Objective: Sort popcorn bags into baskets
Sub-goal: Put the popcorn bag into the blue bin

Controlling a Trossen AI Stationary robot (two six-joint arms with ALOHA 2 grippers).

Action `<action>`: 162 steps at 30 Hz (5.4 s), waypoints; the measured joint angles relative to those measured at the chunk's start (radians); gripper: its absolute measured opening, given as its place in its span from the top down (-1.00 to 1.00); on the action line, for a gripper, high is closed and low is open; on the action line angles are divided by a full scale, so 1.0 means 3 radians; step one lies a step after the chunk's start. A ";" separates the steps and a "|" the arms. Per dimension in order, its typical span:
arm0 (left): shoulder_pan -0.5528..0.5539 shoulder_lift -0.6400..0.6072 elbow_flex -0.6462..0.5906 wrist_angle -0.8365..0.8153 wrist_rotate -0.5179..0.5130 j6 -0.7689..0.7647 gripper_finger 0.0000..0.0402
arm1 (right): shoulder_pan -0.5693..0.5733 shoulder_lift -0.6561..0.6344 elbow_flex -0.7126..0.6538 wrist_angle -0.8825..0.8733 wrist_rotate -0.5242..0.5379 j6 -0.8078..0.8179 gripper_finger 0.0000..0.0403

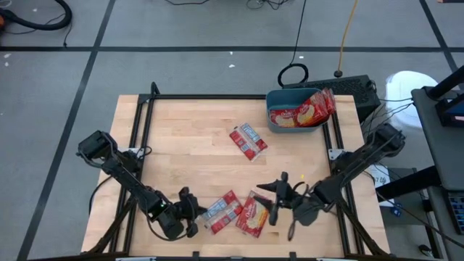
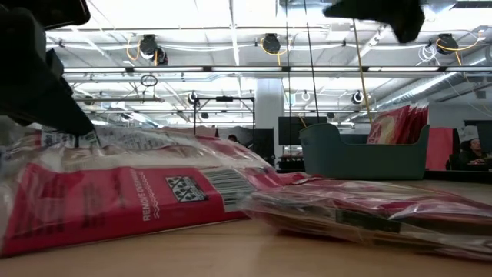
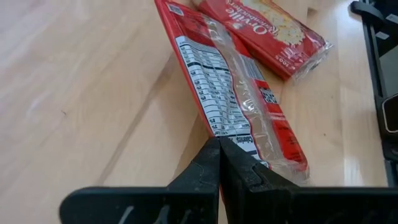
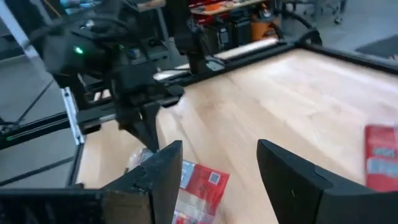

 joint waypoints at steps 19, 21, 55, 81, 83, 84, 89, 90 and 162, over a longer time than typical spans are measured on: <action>0.0038 -0.0003 0.0004 0.0233 -0.0108 0.0201 1.00 | -0.0731 0.0986 -0.0003 0.0772 -0.1456 -0.0066 -0.34; 0.0038 -0.0003 0.0004 0.0234 -0.0108 0.0209 1.00 | -0.0833 0.1028 -0.0003 0.0776 -0.1469 -0.0099 -0.39; 0.0204 -0.0004 0.0004 0.0242 -0.0131 0.0646 1.00 | -0.1378 0.1654 -0.0001 0.1902 -0.3302 -0.0286 0.46; 0.0222 -0.0726 0.0003 0.0120 -0.0322 0.0772 0.08 | -0.1391 0.1406 -0.0001 0.1934 -0.3264 -0.0539 0.96; 0.0222 -0.0872 0.0003 -0.0027 -0.0347 0.0767 0.03 | -0.1398 0.1281 -0.0001 0.1882 -0.3258 -0.0652 0.96; 0.0219 -0.0937 0.0003 -0.0115 -0.0384 0.0759 0.02 | -0.1403 0.1210 -0.0001 0.1834 -0.3240 -0.0702 0.96; 0.0145 -0.1176 0.0003 -0.0488 -0.0709 0.0703 0.03 | -0.1404 0.0784 -0.0001 0.1323 -0.2999 -0.0914 0.96; 0.0133 -0.1200 0.0003 -0.0560 -0.0766 0.0679 0.05 | -0.1404 0.0696 -0.0001 0.1187 -0.2947 -0.0962 0.96; 0.0017 -0.0062 0.0000 0.1954 -0.0620 0.3027 -0.46 | -0.0091 -0.0203 -0.0336 0.0806 -0.1920 -0.6287 0.94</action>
